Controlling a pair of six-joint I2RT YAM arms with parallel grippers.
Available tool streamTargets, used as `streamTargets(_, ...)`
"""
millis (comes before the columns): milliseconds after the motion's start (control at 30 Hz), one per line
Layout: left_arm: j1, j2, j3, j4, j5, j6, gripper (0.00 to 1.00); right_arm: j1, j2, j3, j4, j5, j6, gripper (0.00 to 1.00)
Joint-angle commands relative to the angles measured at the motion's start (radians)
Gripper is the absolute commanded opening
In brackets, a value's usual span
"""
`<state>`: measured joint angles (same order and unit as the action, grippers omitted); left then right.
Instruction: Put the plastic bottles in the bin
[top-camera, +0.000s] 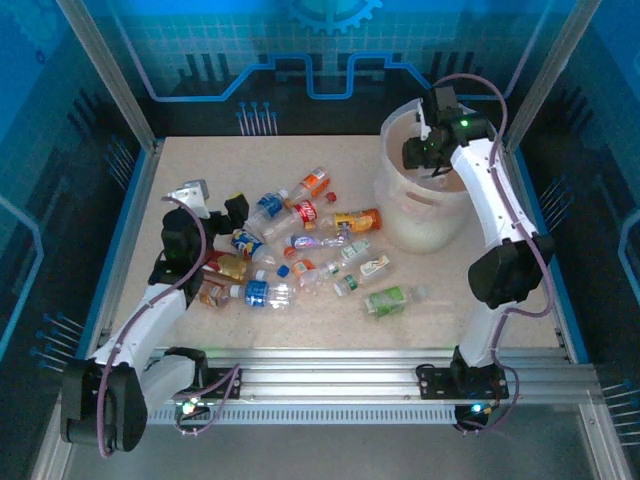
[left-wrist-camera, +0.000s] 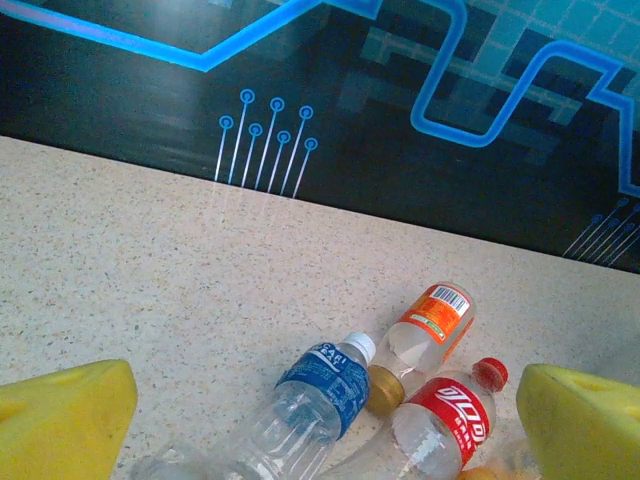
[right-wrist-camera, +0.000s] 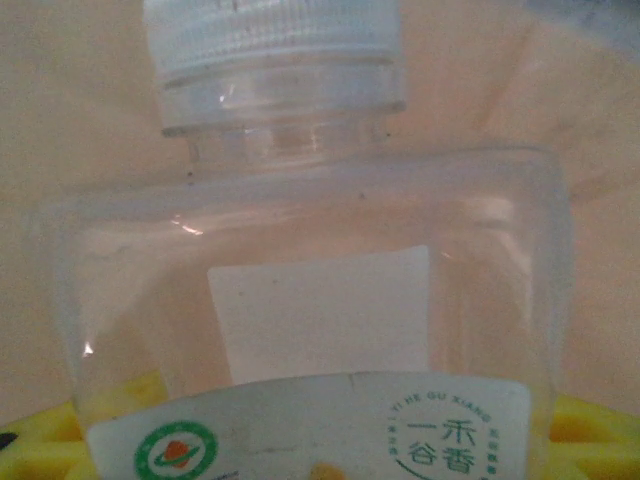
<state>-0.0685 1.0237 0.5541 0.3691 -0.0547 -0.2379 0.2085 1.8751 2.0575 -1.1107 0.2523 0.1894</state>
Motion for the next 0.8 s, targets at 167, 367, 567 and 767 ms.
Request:
streamTargets(167,-0.007,-0.003,0.029,-0.008,0.007,-0.014,0.99,-0.046,0.068,-0.019,-0.050,-0.122,-0.039,0.58)
streamTargets(367,-0.007,-0.004,0.029,-0.012,0.003,-0.011,0.99,-0.064,0.149,-0.003,-0.072,-0.146,-0.055,0.65)
streamTargets(567,-0.007,-0.007,0.030,-0.019,-0.001,-0.009,0.99,-0.065,0.205,0.013,-0.084,-0.158,-0.070,0.76)
streamTargets(767,-0.007,-0.008,0.030,-0.022,-0.006,-0.005,0.99,-0.065,0.212,0.024,-0.087,-0.137,-0.074,1.00)
